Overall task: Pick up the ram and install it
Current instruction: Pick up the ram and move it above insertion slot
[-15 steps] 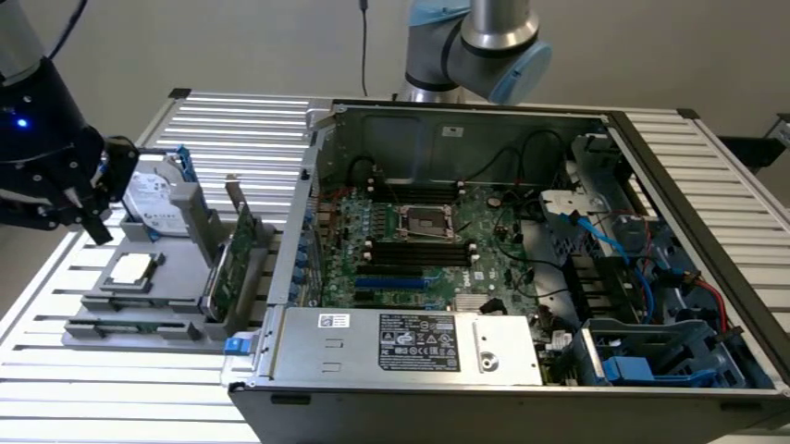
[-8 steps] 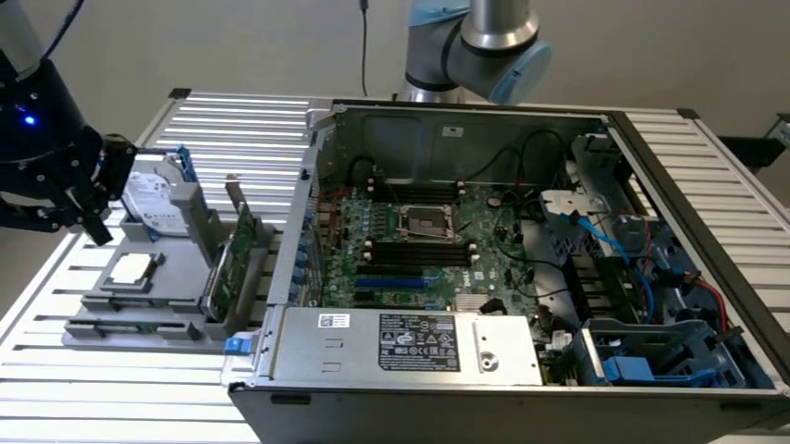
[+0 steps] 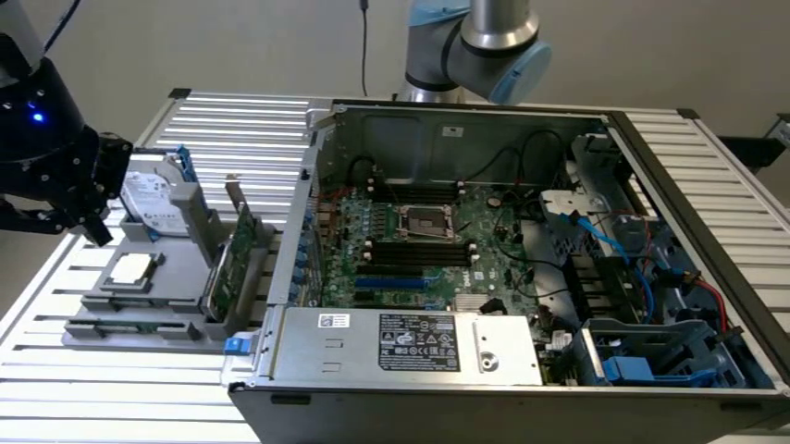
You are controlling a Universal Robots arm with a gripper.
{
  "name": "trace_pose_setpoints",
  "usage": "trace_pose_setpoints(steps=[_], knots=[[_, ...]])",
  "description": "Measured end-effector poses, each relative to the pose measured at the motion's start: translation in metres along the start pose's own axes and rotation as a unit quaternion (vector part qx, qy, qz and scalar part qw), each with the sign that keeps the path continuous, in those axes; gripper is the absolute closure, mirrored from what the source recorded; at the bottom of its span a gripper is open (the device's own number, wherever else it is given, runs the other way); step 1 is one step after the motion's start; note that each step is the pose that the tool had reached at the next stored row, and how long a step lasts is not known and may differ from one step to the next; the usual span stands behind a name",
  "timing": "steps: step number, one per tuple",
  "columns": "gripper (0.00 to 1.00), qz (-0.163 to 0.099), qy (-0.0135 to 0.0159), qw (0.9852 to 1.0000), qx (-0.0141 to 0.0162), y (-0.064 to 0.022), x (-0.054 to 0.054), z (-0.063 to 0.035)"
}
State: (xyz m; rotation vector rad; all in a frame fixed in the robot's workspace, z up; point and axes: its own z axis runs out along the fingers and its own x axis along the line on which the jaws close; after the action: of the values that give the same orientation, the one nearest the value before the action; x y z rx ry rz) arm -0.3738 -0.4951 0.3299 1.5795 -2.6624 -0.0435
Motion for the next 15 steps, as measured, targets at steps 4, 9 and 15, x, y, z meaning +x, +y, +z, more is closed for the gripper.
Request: trace_pose_setpoints(steps=[4,9,15], knots=[[0.89,-0.037,0.0017,0.9993,0.0009,0.0000,0.0000,0.0002],[0.89,-0.082,0.0038,0.9967,0.0021,0.0000,0.0000,0.0006],[0.89,-0.136,0.0064,0.9907,0.0036,-0.0002,-0.0001,0.0022]])
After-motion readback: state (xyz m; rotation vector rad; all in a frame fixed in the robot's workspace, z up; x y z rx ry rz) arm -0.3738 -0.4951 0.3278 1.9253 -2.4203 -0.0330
